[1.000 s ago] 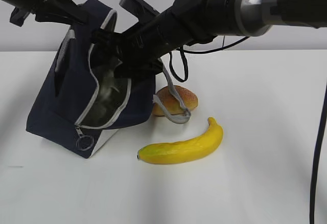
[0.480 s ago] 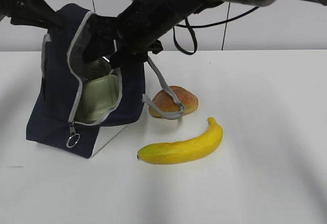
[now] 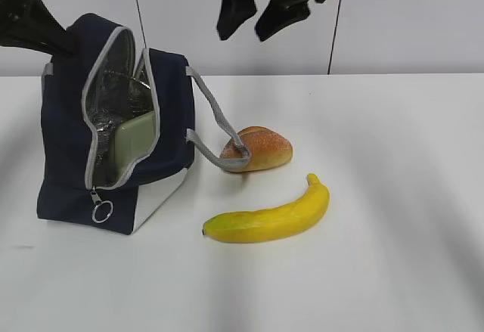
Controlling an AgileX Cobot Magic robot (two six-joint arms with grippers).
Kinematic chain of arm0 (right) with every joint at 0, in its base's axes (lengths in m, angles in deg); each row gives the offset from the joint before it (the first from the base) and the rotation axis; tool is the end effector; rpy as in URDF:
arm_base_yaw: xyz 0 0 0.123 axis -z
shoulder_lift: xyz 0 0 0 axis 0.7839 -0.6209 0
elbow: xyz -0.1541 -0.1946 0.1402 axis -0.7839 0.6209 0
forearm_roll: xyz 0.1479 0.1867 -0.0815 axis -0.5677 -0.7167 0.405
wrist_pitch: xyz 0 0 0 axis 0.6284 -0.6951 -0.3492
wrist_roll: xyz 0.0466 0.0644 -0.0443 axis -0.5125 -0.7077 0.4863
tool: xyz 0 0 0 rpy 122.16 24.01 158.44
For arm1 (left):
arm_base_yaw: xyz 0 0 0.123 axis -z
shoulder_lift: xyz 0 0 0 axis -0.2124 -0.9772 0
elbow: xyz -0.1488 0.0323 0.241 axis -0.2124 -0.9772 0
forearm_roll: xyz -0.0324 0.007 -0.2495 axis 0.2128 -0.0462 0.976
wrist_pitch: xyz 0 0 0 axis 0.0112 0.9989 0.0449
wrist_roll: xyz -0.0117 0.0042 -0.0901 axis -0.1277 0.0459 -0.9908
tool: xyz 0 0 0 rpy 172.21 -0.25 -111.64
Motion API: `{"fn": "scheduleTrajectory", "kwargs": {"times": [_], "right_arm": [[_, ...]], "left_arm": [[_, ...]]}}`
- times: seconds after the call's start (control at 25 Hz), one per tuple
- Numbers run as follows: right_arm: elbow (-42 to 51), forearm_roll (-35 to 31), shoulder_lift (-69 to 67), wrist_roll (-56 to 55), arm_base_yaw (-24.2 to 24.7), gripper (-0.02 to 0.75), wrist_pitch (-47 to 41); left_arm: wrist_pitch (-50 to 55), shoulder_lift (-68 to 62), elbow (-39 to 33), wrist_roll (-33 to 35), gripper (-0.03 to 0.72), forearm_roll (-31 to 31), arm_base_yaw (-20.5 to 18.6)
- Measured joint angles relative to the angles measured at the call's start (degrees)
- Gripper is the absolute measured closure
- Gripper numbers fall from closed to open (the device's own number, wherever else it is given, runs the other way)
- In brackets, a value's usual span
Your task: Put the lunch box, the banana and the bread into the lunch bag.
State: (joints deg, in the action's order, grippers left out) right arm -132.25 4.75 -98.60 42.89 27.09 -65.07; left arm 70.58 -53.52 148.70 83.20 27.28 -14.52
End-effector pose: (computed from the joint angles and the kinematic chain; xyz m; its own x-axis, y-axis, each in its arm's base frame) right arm 0.4100 0.2158 0.3360 -0.8049 -0.3339 -0.4906 -0.5027 0.8230 0.2646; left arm 0.3854 -0.0373 0.3097 -0.9320 -0.0968 -0.3493 0.1236 0.8211 -0.5573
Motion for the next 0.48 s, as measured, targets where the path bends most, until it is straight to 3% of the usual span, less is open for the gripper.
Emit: {"fn": "scheduleTrajectory", "kwargs": {"times": [0.12,0.48], "right_arm": [[0.64,5.24,1.89,-3.54,0.23,0.236,-0.23],[14.33,9.07,4.66,-11.92,0.11,0.236,-0.36]], "left_arm": [[0.28,0.0,0.0,0.0,0.701,-0.09,0.0],[0.88,0.0,0.0,0.0,0.701,-0.26,0.0]]}}
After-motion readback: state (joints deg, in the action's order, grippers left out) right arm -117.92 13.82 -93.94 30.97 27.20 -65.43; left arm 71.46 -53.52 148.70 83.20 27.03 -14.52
